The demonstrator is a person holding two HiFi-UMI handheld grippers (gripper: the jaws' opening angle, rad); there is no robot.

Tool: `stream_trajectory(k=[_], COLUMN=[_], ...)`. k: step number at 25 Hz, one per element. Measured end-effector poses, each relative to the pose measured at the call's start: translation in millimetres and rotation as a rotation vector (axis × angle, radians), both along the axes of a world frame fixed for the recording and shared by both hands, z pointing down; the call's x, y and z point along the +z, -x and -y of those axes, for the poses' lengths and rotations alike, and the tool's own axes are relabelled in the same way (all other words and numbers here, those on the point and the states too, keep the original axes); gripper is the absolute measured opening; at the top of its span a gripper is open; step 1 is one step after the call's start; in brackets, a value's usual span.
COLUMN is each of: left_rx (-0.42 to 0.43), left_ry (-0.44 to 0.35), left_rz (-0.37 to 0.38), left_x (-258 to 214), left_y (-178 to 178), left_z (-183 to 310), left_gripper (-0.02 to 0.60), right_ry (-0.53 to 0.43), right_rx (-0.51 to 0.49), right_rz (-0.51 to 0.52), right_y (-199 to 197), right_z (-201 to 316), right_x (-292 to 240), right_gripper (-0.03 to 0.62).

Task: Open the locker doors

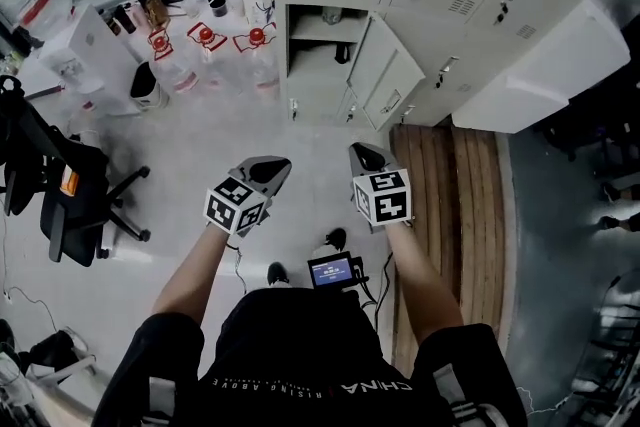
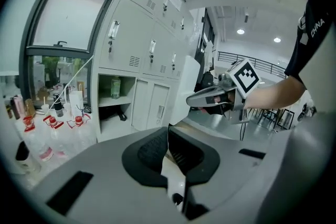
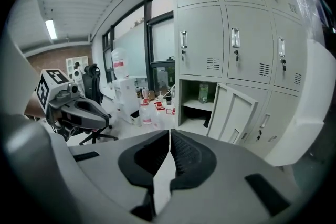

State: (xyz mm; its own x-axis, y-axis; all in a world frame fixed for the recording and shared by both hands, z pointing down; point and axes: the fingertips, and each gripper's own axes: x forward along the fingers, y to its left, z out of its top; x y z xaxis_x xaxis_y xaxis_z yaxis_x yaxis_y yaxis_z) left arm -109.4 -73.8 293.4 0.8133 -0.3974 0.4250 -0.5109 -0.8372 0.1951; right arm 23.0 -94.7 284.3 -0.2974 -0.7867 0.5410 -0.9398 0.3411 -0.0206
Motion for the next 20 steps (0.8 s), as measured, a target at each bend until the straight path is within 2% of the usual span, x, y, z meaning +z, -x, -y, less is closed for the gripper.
stream_trajectory(k=[4, 8, 13, 20], left_rx=[0.007, 0.014, 0.007, -0.054], left_ry=[0.017, 0.028, 0.025, 0.021], left_rz=[0.003, -0.004, -0.024, -0.021], left_x=[9, 13, 7, 0], left_y=[28, 37, 24, -11], left_z=[-33, -61, -86, -89], left_gripper=[0.02, 0.02, 0.02, 0.02], right_ry=[0.012, 0.007, -0.006, -0.022], right_rx=[0.018, 0.024, -0.003, -0.038], right_rz=[-0.025, -0.04, -0.051, -0.044], right_y=[29, 45, 43, 14], right_z=[-42, -76, -98, -109], right_x=[-1, -4, -10, -19], right_gripper=[0.035, 0.036, 0.037, 0.036])
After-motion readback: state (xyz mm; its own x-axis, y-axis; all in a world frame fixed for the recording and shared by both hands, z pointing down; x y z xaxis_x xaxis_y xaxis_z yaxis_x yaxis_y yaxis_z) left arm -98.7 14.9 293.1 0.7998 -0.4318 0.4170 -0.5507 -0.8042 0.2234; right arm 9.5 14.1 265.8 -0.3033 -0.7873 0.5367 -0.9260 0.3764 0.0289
